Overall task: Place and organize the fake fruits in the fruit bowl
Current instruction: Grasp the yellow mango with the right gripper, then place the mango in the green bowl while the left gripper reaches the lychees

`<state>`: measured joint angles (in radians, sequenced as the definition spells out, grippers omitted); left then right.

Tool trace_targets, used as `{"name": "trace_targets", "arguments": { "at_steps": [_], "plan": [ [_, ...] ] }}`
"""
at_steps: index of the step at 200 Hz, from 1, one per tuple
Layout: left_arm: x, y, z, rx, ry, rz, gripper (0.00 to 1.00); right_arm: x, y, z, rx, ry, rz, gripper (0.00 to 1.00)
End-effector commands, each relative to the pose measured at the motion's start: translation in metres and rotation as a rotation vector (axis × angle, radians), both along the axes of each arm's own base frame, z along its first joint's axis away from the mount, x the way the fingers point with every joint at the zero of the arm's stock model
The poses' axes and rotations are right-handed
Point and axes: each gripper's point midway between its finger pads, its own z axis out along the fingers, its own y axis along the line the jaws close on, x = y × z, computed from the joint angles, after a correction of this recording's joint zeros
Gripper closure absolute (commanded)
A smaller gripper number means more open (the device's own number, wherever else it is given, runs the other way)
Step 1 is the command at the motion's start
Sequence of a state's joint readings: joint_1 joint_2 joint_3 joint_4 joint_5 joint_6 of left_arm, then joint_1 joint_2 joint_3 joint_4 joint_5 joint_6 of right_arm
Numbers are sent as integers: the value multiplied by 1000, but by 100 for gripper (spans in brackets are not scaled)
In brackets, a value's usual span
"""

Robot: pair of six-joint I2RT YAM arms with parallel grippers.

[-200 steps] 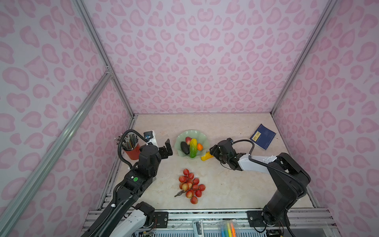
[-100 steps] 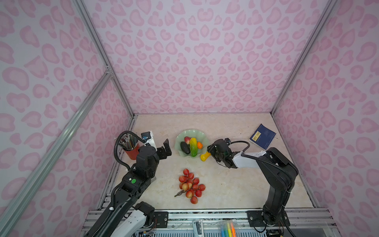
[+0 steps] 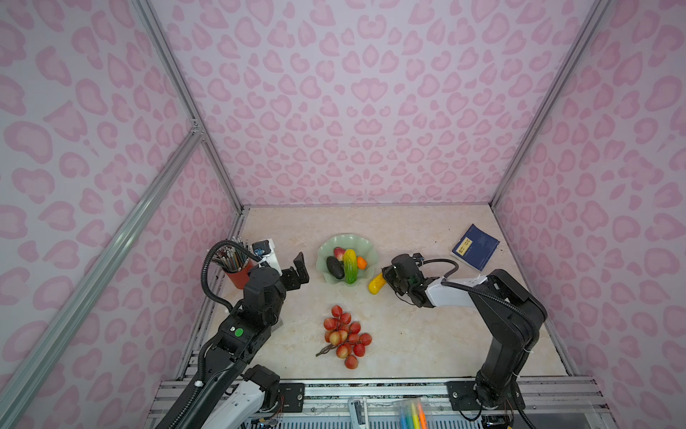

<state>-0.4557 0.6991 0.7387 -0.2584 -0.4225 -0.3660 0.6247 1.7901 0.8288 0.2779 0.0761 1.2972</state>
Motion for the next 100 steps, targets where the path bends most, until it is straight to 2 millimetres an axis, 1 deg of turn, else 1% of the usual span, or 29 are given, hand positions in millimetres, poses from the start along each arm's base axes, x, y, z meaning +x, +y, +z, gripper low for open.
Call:
{"name": "trace_targets", "arguments": {
  "at_steps": [1,21,32,45,55,74,94,100],
  "plan": [
    [0,0,3,-13,-15,2,1,-16,-27,-4,-194,17,14,71],
    [0,1,3,-15,-16,5,1,-18,-33,25,-294,-53,61,71],
    [0,1,3,-15,-15,7,1,-17,-30,42,-349,-88,121,71],
    [0,1,3,-16,-15,8,1,-13,-22,67,-413,-138,201,70],
    [0,1,3,-18,-16,8,1,-9,-13,88,-455,-183,259,70],
    [0,1,4,-20,-17,6,1,-2,7,116,-505,-244,380,70],
    [-1,1,3,-22,-15,4,1,11,34,137,-529,-290,511,69],
    [-1,1,2,-24,-11,3,1,14,41,138,-539,-295,546,69]
  ]
}}
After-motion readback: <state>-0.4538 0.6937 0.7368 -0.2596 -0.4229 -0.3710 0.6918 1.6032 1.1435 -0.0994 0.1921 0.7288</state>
